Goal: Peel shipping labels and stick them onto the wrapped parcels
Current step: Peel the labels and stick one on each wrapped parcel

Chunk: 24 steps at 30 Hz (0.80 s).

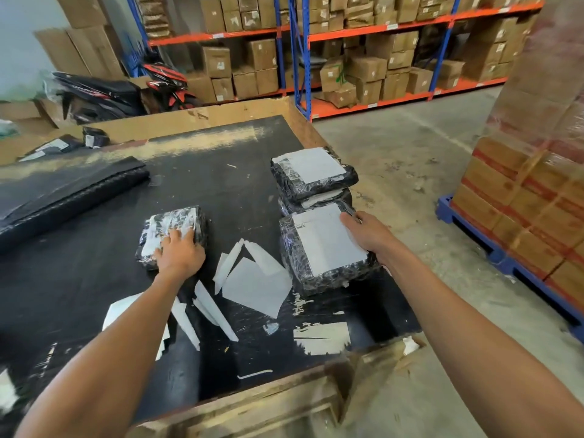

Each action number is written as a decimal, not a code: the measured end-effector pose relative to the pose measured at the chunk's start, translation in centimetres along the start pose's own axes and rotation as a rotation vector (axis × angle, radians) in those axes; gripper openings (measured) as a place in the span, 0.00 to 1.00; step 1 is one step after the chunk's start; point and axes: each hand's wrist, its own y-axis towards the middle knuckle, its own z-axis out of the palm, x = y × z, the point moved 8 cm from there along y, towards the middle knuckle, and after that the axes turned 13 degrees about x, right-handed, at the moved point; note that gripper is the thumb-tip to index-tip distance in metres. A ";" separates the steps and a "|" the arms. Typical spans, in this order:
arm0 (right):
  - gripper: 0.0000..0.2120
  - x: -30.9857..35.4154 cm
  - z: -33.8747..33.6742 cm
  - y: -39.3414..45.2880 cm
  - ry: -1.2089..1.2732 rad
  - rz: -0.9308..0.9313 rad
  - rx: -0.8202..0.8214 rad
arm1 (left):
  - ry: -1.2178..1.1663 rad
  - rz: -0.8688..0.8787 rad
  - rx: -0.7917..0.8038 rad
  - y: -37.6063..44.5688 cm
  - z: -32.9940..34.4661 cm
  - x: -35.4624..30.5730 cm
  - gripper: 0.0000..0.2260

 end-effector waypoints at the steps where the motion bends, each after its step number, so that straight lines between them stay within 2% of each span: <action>1: 0.26 0.0 -0.2 0.0 -0.098 0.049 -0.015 | 0.001 0.012 0.013 -0.1 0.2 0.1 0.22; 3: 0.28 0.1 -0.5 0.0 -0.282 0.148 -0.006 | -0.007 0.042 0.036 -0.5 0.7 0.5 0.27; 6: 0.26 1.7 -0.4 0.1 -0.479 0.144 -0.028 | -0.049 0.080 0.028 -1.3 1.1 1.1 0.29; 9: 0.21 5.1 0.9 -0.2 -0.667 -0.022 -0.197 | -0.138 0.106 -0.002 -2.3 1.0 1.7 0.25; 12: 0.19 7.3 4.3 0.0 -0.775 -0.133 -0.213 | -0.218 0.235 -0.049 -3.9 0.5 1.9 0.18; 15: 0.13 9.9 7.3 -0.8 -0.749 -0.332 -0.375 | -0.348 0.317 -0.072 -5.8 -0.2 3.1 0.14; 16: 0.11 10.6 8.3 -1.2 -0.697 -0.411 -0.373 | -0.393 0.324 -0.072 -6.0 -0.2 3.4 0.13; 18: 0.10 12.6 12.3 -1.3 -0.593 -0.550 -0.252 | -0.471 0.301 -0.086 -6.4 -0.6 6.0 0.11; 20: 0.11 13.8 16.5 -1.2 -0.484 -0.599 -0.044 | -0.541 0.279 -0.079 -6.5 -0.6 8.3 0.11; 24: 0.11 14.0 25.9 -1.3 -0.312 -0.518 0.328 | -0.554 0.223 -0.046 -7.1 0.4 13.4 0.16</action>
